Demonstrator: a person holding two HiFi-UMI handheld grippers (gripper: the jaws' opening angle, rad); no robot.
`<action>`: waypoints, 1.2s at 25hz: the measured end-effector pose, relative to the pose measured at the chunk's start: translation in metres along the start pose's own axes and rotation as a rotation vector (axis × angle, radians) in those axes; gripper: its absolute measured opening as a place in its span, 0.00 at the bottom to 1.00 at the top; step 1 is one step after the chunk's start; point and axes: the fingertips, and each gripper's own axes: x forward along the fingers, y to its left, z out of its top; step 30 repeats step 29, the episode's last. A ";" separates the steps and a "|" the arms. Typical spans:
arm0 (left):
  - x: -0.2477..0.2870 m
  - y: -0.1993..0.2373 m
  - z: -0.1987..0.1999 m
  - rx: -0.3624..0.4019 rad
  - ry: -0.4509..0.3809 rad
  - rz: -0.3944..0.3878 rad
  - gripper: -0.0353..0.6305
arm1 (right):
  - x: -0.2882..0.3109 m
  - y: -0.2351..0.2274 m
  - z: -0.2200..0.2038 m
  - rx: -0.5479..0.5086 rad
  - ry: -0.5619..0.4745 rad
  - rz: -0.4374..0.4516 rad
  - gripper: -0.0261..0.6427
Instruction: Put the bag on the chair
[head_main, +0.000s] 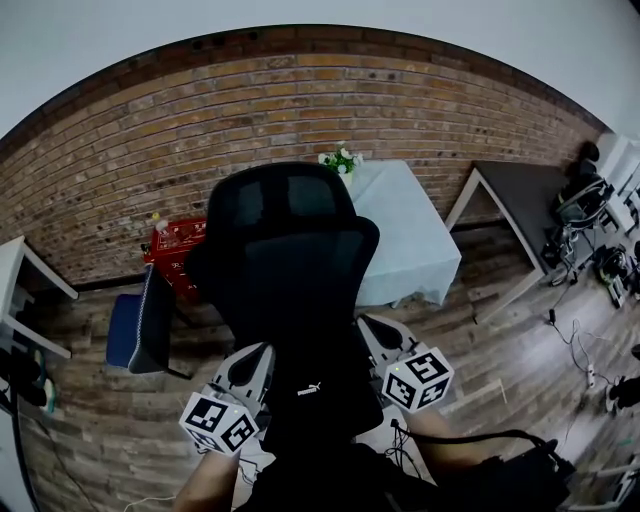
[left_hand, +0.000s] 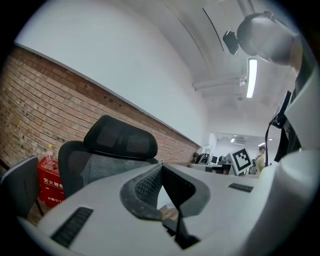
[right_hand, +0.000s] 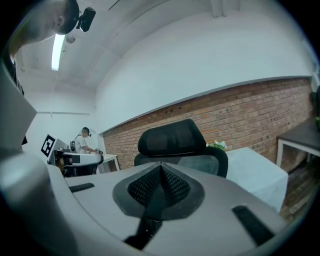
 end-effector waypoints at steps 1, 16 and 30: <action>-0.001 0.000 0.003 0.008 0.000 -0.002 0.07 | -0.001 0.002 0.003 -0.011 -0.006 -0.004 0.07; -0.004 0.013 0.015 0.039 0.008 0.081 0.07 | -0.007 0.013 0.024 -0.062 -0.047 -0.021 0.06; -0.017 0.028 0.031 0.065 -0.032 0.159 0.07 | -0.006 0.013 0.034 -0.083 -0.057 -0.034 0.06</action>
